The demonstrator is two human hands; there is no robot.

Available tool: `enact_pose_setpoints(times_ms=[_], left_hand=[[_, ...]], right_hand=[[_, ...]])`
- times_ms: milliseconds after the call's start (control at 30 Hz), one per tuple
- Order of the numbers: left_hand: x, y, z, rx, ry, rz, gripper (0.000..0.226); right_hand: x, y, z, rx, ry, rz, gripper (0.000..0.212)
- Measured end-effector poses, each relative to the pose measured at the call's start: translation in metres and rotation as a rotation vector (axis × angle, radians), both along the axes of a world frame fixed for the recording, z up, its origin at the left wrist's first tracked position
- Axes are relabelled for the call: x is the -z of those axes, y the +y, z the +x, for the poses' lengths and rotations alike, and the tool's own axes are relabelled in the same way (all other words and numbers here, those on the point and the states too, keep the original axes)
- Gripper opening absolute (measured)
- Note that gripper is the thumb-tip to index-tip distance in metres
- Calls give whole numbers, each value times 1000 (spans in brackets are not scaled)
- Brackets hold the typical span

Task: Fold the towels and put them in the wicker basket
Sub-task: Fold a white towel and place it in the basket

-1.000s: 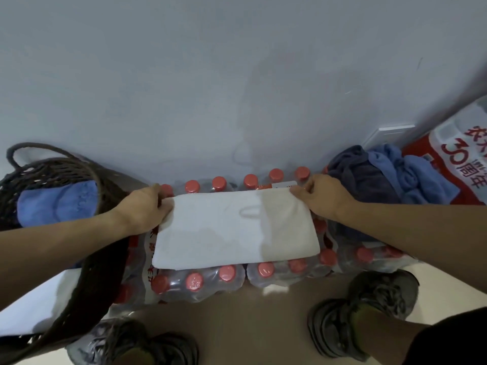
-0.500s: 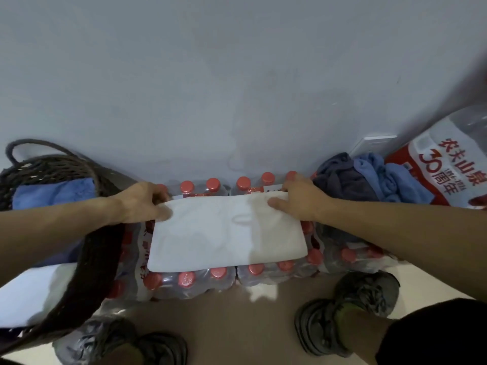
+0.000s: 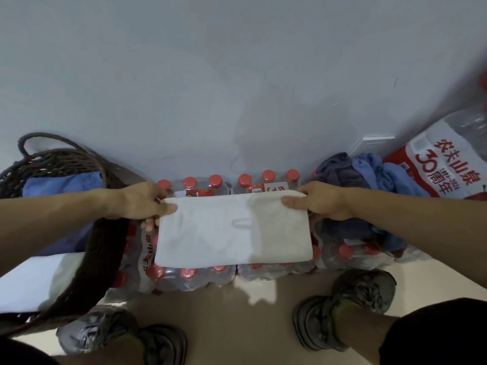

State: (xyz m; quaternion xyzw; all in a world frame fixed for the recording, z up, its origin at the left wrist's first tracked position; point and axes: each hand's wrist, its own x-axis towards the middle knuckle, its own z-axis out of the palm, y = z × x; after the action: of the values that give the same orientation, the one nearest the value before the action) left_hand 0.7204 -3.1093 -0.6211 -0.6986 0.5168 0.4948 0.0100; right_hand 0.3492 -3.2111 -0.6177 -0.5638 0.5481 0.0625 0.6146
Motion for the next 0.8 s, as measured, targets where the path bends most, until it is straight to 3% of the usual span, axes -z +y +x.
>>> enact_pose_setpoints(times_ms=[133,233,300,367,433,533,667,800], left_hand=[[8,2,-20,117,-317,-104,50],[9,-3,-37,166,-685,-193,39],[2,-6,-47,212,-781,-360,30],[-2,-6,-63,388,-681,-618,29],[-1,3,-85,581,-503,-744,48],[10,17,-110,818,-552,-594,74],[22,20,-122,995,-571,-581,67],[24,13,-132,1004,-516,-459,65]], right_hand=[[7,12,6,180,162,-220,49],[14,20,8,317,210,-286,52],[16,23,6,317,184,-249,41],[13,26,4,192,196,-248,30],[9,34,6,9,289,-310,45],[12,47,5,-121,377,-471,60],[15,47,-9,65,279,-522,31],[11,36,-23,79,269,-630,27]])
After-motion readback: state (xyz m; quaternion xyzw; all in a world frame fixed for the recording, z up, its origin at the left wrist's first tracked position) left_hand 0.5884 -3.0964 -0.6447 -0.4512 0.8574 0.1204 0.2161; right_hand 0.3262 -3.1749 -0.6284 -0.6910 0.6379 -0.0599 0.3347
